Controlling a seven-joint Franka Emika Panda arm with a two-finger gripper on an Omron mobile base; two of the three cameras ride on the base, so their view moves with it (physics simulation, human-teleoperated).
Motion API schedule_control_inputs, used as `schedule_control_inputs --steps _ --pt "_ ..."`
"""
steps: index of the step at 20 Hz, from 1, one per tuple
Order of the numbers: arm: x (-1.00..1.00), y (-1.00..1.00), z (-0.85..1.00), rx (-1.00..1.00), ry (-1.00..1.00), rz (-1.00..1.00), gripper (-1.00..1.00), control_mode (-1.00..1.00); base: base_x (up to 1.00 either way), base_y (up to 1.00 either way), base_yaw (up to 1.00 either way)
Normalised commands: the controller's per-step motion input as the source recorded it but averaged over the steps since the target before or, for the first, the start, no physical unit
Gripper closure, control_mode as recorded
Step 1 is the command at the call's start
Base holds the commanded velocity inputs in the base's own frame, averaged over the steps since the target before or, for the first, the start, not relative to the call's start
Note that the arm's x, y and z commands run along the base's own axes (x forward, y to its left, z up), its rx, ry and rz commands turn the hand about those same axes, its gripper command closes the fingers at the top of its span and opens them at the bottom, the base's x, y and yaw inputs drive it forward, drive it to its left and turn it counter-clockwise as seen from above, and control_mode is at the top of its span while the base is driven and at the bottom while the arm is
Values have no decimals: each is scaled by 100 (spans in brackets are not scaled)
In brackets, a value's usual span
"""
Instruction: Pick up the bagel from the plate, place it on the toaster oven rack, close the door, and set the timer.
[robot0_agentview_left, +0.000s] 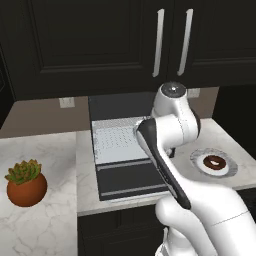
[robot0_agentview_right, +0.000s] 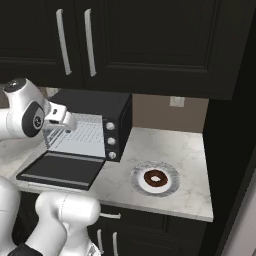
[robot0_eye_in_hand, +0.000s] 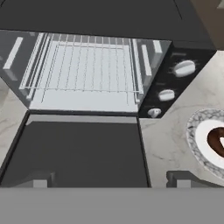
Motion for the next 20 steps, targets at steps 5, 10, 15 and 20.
schedule_control_inputs --steps 5,10,15,20 --pt "16 23 -33 -8 -16 -9 -100 -100 0 0 0" --pt "35 27 -23 -3 -3 -9 -100 -100 0 0 0" --pt "52 14 -7 0 0 -6 -100 -100 0 0 0" --pt "53 12 -10 0 0 -5 -100 -100 0 0 0"
